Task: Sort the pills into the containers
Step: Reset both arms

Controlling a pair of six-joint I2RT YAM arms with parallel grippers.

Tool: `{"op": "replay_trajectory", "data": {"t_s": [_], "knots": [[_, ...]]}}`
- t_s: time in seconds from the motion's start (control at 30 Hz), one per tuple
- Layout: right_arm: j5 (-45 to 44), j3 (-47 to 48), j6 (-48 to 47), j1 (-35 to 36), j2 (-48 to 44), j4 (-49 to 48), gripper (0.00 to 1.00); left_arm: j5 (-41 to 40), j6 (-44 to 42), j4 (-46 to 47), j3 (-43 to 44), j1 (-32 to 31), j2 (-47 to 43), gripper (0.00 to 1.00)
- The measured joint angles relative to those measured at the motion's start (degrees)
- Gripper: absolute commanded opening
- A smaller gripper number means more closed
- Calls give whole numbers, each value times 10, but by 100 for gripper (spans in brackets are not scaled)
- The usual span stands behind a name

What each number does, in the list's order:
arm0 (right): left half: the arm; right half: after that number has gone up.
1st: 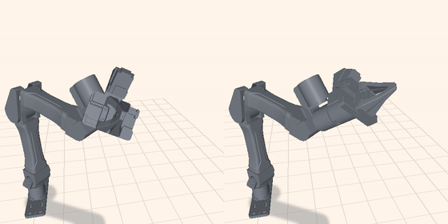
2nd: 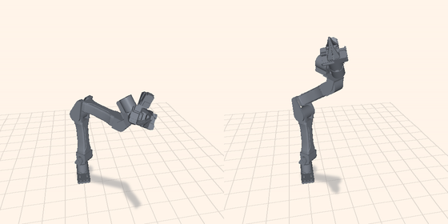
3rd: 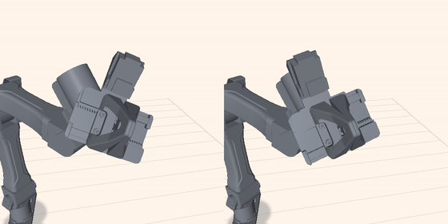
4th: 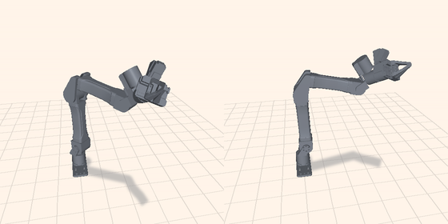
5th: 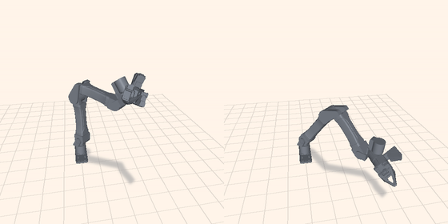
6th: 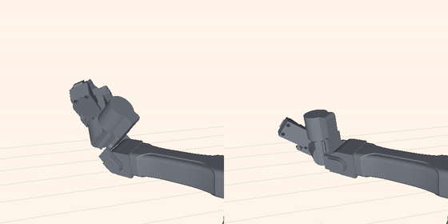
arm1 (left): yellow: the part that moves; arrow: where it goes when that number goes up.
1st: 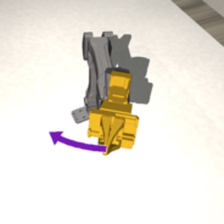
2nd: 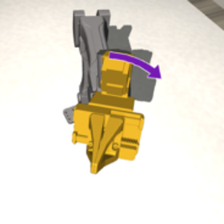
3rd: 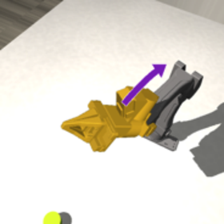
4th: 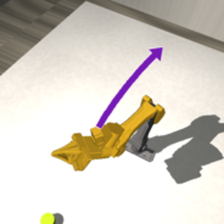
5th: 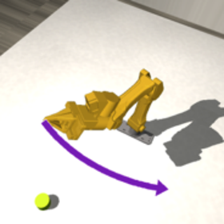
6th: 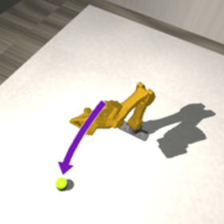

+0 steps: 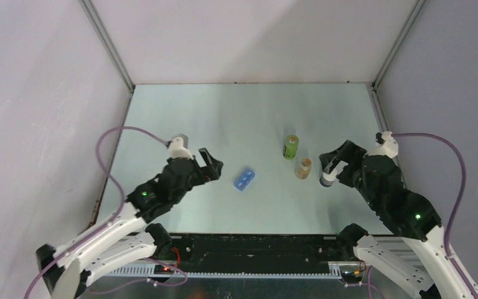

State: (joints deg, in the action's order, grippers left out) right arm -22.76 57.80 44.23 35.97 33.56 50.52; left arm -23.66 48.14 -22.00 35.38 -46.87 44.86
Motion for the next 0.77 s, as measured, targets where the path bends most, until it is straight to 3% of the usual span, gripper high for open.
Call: {"op": "replay_trajectory", "data": {"t_s": [0.37, 0.77], "knots": [[-156, 191, -50, -2, 9, 159, 99, -124, -112, -230, 241, 0, -135, 99], [-271, 316, -83, -5, 7, 264, 99, -193, -151, -341, 330, 0, -216, 99]]}}
